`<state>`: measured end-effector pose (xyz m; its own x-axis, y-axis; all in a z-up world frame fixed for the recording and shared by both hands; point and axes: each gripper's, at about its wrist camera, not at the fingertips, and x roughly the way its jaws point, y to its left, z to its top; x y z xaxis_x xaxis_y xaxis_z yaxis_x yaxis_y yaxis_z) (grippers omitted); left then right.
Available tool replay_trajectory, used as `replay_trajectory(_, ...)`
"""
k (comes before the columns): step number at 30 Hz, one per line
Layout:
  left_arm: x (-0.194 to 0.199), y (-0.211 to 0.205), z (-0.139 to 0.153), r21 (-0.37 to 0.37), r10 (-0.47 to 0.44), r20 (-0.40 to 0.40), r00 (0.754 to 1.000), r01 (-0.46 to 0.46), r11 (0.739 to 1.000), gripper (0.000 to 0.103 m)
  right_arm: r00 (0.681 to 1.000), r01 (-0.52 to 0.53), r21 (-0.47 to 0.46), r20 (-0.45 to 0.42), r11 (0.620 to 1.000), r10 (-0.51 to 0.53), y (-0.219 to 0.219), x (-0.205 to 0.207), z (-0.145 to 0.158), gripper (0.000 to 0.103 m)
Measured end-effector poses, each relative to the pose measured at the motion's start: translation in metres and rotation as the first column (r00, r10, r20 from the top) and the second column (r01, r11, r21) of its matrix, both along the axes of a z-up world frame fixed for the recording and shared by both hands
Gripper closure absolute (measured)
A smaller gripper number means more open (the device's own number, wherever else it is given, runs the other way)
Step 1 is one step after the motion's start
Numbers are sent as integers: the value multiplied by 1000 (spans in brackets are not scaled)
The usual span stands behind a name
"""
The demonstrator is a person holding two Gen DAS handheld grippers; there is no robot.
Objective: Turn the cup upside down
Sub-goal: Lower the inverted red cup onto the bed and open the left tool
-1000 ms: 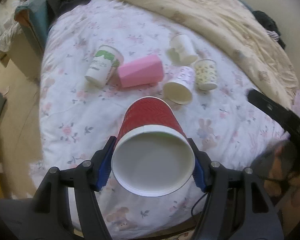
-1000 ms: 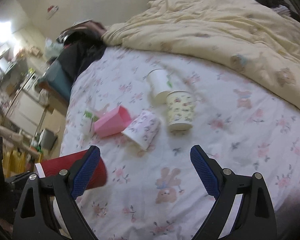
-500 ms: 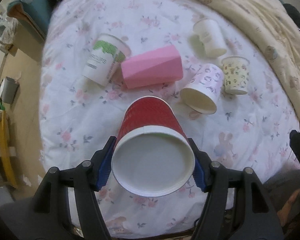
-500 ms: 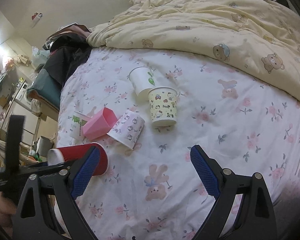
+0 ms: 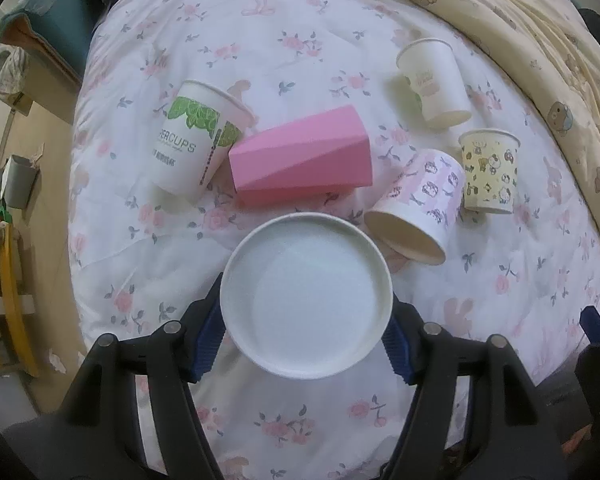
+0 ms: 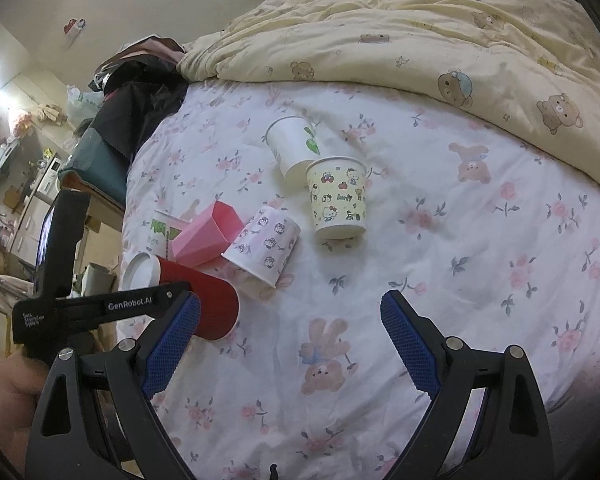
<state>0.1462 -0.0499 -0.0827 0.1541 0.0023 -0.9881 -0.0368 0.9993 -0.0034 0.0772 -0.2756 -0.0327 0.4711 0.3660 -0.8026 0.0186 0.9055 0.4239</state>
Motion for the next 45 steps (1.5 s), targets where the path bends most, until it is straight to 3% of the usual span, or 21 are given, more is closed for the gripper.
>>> replay_trajectory(5, -1, 3, 6, -33, 18, 34, 999, -17, 999, 37, 1000, -17, -4, 1, 1000, 17, 4, 0, -1, 9)
replay_trajectory(7, -3, 3, 7, -33, 12, 37, 999, -11, 999, 32, 1000, -24, -13, 2, 1000, 24, 6, 0, -1, 9)
replay_trajectory(9, -6, 4, 11, -25, 8, 58, 998, -6, 1000, 19, 1000, -27, -17, 5, 999, 27, 7, 0, -1, 9)
replay_trajectory(12, -11, 8, 19, -28, 16, 88, 996, -13, 1000, 18, 999, -36, -24, 13, 999, 36, 9, -2, 0, 9)
replay_trajectory(17, -26, 24, 45, -107, 53, 149, 987, -37, 994, 18, 998, -53, -36, 39, 998, 54, 13, -3, 3, 9)
replay_trajectory(22, -53, 38, 79, -101, 59, 277, 959, -32, 994, 18, 994, -89, 13, 61, 996, 88, 19, -6, 7, 9)
replay_trajectory(28, -93, 51, 108, -52, 36, 419, 907, -16, 999, 18, 988, -123, -10, 93, 992, 123, 30, -11, 12, 9)
replay_trajectory(31, -115, 61, 110, -32, 68, 471, 880, -59, 998, 18, 984, -135, -22, 114, 991, 137, 33, -16, 15, 9)
replay_trajectory(35, -138, 74, 101, -13, 94, 480, 872, -100, 995, 18, 970, -168, -55, 167, 984, 175, 43, -28, 26, 9)
replay_trajectory(40, -163, 89, 92, -42, 159, 490, 857, -158, 986, 18, 960, -188, -67, 196, 980, 198, 54, -46, 29, 9)
replay_trajectory(45, -183, 91, 85, -26, 161, 509, 846, -172, 985, 17, 954, -178, -116, 223, 977, 200, 65, -61, 29, 9)
